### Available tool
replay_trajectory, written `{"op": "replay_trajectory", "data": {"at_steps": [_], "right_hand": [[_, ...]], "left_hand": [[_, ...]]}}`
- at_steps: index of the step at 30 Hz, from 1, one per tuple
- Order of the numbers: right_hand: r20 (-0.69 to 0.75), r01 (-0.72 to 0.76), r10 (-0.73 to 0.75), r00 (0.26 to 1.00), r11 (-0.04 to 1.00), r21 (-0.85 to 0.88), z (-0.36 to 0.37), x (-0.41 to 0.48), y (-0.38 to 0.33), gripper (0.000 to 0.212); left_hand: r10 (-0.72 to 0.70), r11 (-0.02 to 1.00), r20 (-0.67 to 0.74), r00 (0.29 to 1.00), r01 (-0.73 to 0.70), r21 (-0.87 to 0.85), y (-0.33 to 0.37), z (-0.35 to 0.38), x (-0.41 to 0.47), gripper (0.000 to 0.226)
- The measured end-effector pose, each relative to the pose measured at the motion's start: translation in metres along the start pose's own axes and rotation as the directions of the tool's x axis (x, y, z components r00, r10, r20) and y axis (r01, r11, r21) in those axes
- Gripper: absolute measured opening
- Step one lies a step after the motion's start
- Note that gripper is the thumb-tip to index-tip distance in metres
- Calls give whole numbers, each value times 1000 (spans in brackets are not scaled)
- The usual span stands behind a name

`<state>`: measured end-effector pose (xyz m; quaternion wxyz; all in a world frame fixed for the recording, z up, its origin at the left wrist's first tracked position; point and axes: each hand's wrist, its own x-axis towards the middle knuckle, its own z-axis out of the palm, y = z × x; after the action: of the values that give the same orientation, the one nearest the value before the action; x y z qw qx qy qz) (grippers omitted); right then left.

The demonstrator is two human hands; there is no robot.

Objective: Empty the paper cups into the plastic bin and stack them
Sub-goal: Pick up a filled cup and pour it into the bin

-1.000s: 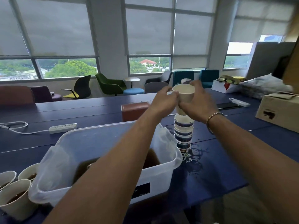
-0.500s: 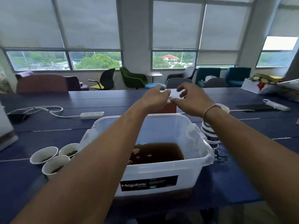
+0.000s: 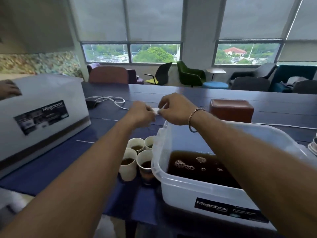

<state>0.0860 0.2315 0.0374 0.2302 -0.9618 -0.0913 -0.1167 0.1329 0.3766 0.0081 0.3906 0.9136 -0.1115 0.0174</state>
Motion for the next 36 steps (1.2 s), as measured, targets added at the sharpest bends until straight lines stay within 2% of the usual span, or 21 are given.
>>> {"op": "replay_trajectory", "data": {"at_steps": [3, 7, 9, 11, 15, 20, 24, 29, 32, 36], "right_hand": [[66, -16, 21, 998, 997, -74, 23, 13, 2, 21], [118, -47, 60, 991, 993, -113, 38, 24, 14, 22], [129, -58, 69, 989, 994, -91, 38, 27, 20, 23], [128, -72, 80, 989, 995, -62, 39, 28, 26, 22], [94, -108, 111, 989, 994, -34, 43, 28, 31, 21], [86, -121, 119, 989, 992, 19, 42, 28, 30, 20], [44, -153, 148, 988, 976, 156, 32, 29, 26, 39], [5, -169, 175, 984, 937, 307, 15, 25, 19, 73], [-30, -149, 173, 984, 911, 384, 4, 17, 16, 77], [-158, -129, 216, 964, 892, 434, -15, 1, 22, 73]], "left_hand": [[-29, 989, 143, 989, 7, 148, -25, 10, 3, 13], [-59, 923, 192, 980, -19, 384, -53, 35, 11, 18], [-79, 896, 182, 980, -10, 445, -58, 43, 14, 31], [-73, 895, 167, 983, -10, 446, -62, 46, 19, 38], [-47, 878, 149, 988, -30, 478, -58, 45, 29, 15], [16, 873, -46, 999, 9, 488, -46, 34, 44, 18], [111, 862, -191, 975, 2, 506, -26, 10, 56, 15], [195, 894, -290, 937, -48, 446, 22, -28, 63, 19], [218, 920, -288, 932, -98, 379, 54, -40, 61, 17], [243, 946, -264, 933, -168, 278, 98, -33, 41, 18]]}}
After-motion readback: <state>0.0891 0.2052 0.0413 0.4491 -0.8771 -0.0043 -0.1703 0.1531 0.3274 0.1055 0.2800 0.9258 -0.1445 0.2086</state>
